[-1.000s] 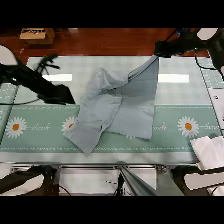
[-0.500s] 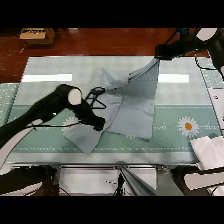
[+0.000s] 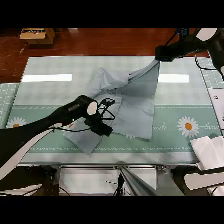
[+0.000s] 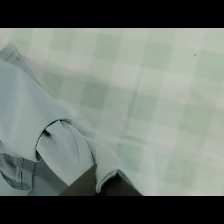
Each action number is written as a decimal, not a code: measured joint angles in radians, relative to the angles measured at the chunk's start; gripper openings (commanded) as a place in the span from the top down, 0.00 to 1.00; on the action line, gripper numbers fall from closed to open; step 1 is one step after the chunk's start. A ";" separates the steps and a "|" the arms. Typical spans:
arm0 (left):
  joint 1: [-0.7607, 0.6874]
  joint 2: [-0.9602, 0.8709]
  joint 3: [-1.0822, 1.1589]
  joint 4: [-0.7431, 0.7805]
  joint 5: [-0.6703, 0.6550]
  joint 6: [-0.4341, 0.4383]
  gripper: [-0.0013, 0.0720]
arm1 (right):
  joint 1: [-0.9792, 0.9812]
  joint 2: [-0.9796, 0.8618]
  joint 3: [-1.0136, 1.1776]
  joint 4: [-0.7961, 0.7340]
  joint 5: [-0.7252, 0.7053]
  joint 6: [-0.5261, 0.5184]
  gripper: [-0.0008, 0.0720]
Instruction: Fold the shirts.
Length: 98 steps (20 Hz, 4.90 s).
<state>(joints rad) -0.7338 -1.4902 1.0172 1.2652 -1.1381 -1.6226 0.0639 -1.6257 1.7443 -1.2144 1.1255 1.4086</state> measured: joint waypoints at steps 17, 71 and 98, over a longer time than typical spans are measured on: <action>0.350 0.537 0.438 0.515 -0.257 -0.041 0.96 | 0.000 0.095 0.000 -0.075 0.029 -0.051 0.96; 0.578 0.635 0.157 0.200 -0.188 0.109 0.96 | 0.566 0.402 -1.184 0.706 -0.543 0.130 0.96; 0.689 1.029 0.801 0.050 0.079 0.048 0.96 | -0.099 0.985 0.045 0.235 -0.050 0.229 0.96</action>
<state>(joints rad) -0.0444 -0.4610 1.8187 1.3151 -1.0588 -1.5749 -0.0353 -0.6407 1.7897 -0.9791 1.0760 1.6375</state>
